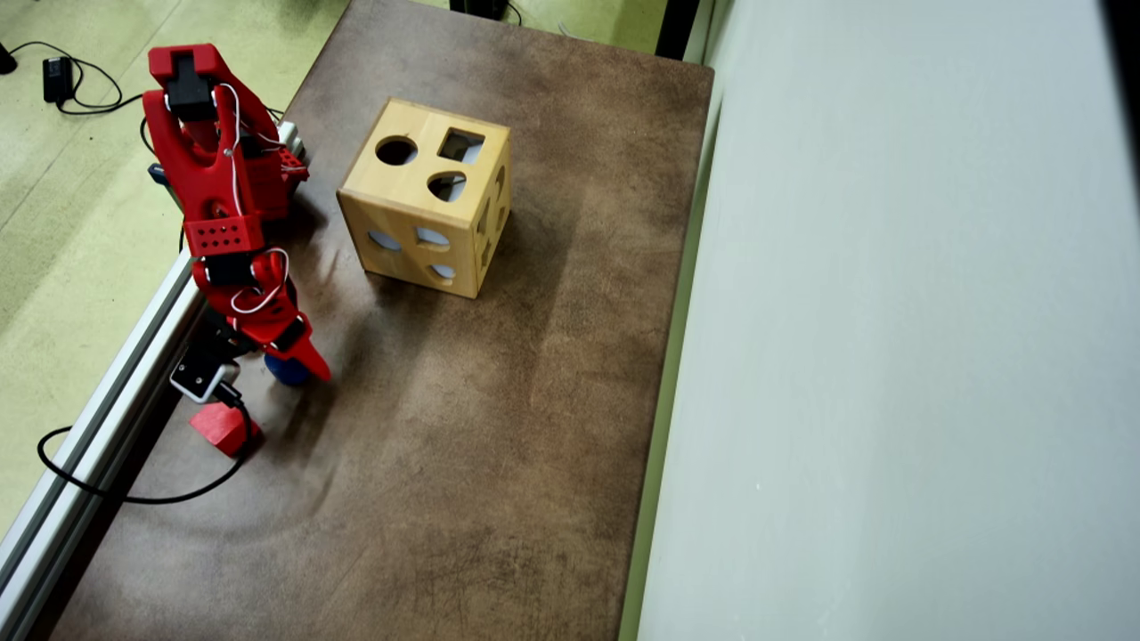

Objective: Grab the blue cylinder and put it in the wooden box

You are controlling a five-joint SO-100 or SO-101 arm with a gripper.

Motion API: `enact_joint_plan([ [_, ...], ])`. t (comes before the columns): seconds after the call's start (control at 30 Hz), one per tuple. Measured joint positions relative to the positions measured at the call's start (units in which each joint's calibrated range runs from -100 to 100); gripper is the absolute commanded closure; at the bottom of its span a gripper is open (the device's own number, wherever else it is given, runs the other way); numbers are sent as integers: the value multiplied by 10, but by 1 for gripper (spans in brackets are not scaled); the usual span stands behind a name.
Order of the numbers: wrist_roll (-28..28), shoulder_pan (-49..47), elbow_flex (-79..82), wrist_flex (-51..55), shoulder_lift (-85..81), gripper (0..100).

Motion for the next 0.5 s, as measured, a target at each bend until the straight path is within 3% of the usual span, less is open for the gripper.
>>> enact_joint_plan([
  [0.5, -1, 19, 0, -1, 0, 67],
])
